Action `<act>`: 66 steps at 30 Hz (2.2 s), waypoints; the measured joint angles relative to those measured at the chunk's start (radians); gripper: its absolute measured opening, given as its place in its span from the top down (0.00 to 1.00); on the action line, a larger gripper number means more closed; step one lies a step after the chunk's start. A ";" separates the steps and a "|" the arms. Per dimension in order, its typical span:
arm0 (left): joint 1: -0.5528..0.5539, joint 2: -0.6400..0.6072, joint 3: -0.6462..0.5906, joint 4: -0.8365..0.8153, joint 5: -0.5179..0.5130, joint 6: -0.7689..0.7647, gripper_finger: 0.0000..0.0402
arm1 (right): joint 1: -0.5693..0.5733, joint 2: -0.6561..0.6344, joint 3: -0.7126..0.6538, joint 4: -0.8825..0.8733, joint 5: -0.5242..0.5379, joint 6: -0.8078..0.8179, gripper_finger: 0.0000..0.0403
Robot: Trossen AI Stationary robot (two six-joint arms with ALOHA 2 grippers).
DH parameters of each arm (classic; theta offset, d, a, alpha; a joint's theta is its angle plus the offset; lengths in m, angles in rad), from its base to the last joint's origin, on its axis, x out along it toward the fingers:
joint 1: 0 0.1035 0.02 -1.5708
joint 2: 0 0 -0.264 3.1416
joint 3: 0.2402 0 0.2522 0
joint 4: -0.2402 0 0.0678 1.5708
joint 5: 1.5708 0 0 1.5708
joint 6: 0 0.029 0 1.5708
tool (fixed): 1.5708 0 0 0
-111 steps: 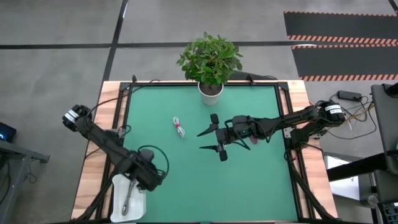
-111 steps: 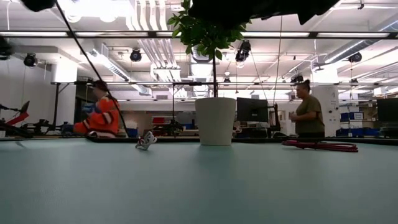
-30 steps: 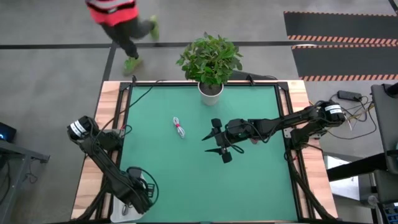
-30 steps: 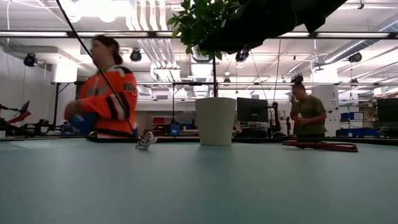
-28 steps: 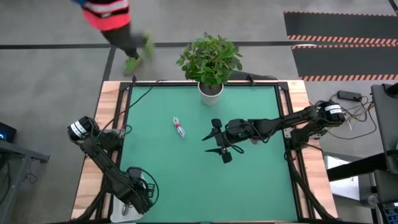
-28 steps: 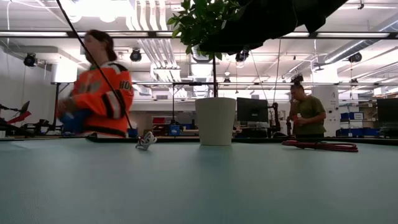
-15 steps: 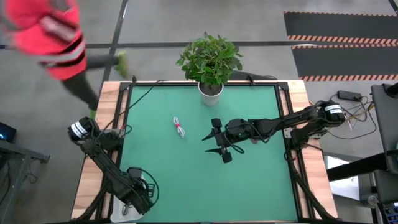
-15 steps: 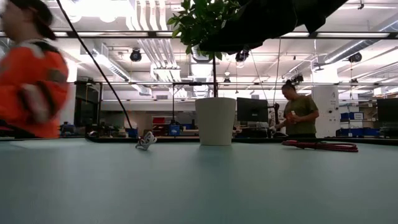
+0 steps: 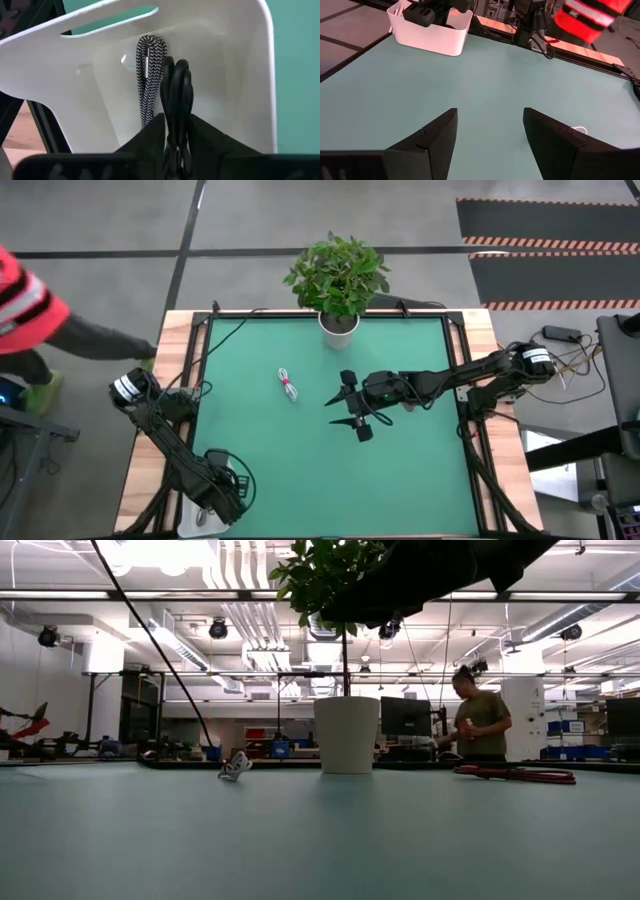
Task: Pick and place USB-C Cables
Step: Put the black charger cable into the bin, then put the white charger cable into the bin
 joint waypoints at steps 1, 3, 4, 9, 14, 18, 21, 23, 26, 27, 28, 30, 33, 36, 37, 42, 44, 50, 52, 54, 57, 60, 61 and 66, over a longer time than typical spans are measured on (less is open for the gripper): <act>0.000 0.000 0.000 0.000 0.000 0.000 0.81 | 0.000 0.000 0.000 0.000 0.000 0.001 0.46; 0.000 0.000 0.000 0.000 0.000 0.000 0.77 | 0.000 0.000 0.000 -0.001 0.000 0.001 0.46; 0.000 -0.001 0.000 0.001 0.000 0.000 0.75 | 0.000 0.000 0.000 -0.001 0.000 0.001 0.46; 0.000 -0.022 0.000 0.045 0.002 0.000 0.69 | 0.000 0.000 0.000 -0.001 0.000 0.005 0.46; 0.000 -0.065 0.027 0.052 -0.006 0.029 0.68 | 0.000 0.000 0.000 -0.001 0.001 0.018 0.46; 0.001 -0.100 0.054 0.049 -0.093 0.104 0.68 | -0.003 -0.001 0.000 -0.001 0.006 0.078 0.46; 0.001 -0.123 0.078 0.054 -0.207 0.217 0.68 | -0.003 -0.001 0.021 -0.009 0.063 0.129 0.46; 0.001 -0.135 0.098 0.056 -0.297 0.314 0.68 | -0.004 -0.001 0.060 -0.044 0.079 0.150 0.46; 0.003 -0.151 0.113 0.065 -0.514 0.479 0.68 | -0.005 0.000 0.139 -0.128 0.082 0.174 0.46; 0.004 -0.156 0.113 0.074 -0.606 0.539 0.68 | -0.005 0.007 0.169 -0.146 0.084 0.181 0.46; 0.005 -0.157 0.112 0.084 -0.700 0.598 0.68 | -0.005 0.011 0.199 -0.160 0.091 0.188 0.46; 0.007 -0.161 0.099 0.105 -0.861 0.720 0.68 | -0.005 0.032 0.256 -0.200 0.111 0.185 0.46; 0.017 -0.162 0.084 0.105 -1.015 0.847 0.68 | -0.011 0.079 0.346 -0.255 0.116 0.172 0.46; 0.037 -0.163 0.074 0.101 -1.145 0.914 0.68 | -0.025 0.134 0.431 -0.311 0.119 0.169 0.46; 0.045 -0.163 0.071 0.096 -1.183 0.921 0.68 | -0.032 0.150 0.457 -0.339 0.127 0.168 0.46; 0.105 -0.164 0.054 0.097 -1.266 0.920 0.68 | -0.077 0.206 0.544 -0.493 0.141 0.154 0.46; 0.138 -0.164 0.040 0.099 -1.262 0.901 0.68 | -0.096 0.218 0.552 -0.539 0.142 0.150 0.46; 0.261 -0.164 0.011 0.104 -1.187 0.882 0.68 | -0.136 0.192 0.518 -0.615 0.143 0.142 0.46; 0.318 -0.164 0.011 0.106 -1.144 0.882 0.68 | -0.140 0.172 0.496 -0.609 0.144 0.133 0.46; 0.376 -0.164 0.011 0.107 -1.101 0.882 0.68 | -0.142 0.149 0.477 -0.604 0.151 0.122 0.46; 0.465 -0.164 0.009 0.122 -1.045 0.921 0.68 | -0.142 0.112 0.441 -0.567 0.157 0.089 0.46; 0.550 -0.164 0.007 0.169 -1.013 1.013 0.68 | -0.146 0.079 0.420 -0.558 0.157 0.060 0.46; 0.579 -0.164 0.006 0.193 -0.996 1.049 0.68 | -0.149 0.067 0.414 -0.556 0.157 0.052 0.46; 0.706 -0.149 0.001 0.294 -0.910 1.186 0.68 | -0.150 0.004 0.368 -0.548 0.157 0.026 0.46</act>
